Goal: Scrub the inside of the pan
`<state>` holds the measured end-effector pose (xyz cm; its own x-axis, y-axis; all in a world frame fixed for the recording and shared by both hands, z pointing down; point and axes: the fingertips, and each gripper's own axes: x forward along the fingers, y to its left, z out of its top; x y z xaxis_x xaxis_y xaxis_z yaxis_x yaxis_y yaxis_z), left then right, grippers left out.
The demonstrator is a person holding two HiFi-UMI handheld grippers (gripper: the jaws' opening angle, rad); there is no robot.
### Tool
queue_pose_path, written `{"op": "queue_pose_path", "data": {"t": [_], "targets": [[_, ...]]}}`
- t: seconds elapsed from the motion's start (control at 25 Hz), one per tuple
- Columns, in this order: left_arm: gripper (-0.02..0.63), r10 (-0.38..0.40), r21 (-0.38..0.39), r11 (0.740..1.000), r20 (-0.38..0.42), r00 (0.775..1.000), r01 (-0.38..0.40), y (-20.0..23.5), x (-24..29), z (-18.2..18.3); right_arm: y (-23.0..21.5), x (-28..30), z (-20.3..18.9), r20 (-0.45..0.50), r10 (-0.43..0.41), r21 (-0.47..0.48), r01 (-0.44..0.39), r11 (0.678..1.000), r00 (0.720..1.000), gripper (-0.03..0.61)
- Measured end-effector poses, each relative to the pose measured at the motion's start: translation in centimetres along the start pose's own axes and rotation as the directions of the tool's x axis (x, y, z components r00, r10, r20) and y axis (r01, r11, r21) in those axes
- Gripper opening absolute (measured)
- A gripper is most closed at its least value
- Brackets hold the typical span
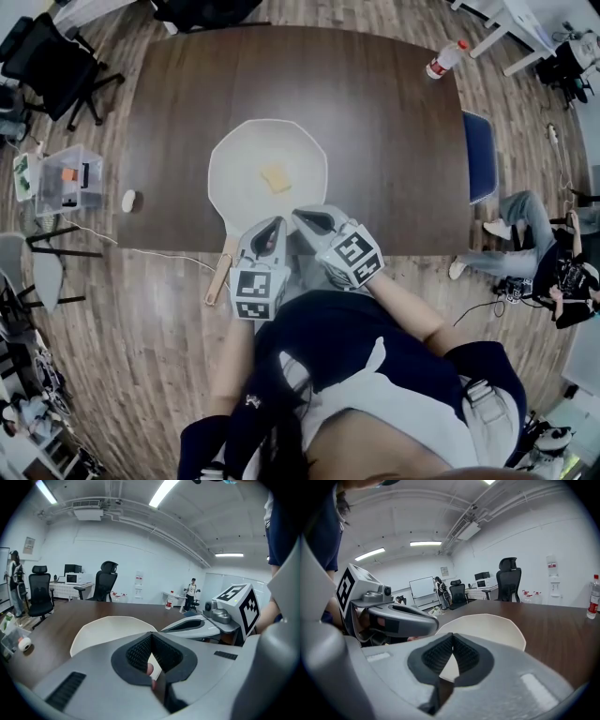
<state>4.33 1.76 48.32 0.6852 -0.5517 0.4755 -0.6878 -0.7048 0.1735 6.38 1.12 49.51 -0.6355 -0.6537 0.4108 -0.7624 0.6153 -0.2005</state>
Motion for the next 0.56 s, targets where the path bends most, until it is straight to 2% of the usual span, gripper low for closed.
{"op": "queue_pose_path", "data": {"t": [0.56], "targets": [[0.006, -0.004, -0.014, 1.0, -0.031, 1.0, 0.004, 0.48, 0.83, -0.07, -0.8, 0.57, 0.25, -0.001, -0.002, 0.022, 0.002, 1.0, 1.0, 0.0]]}}
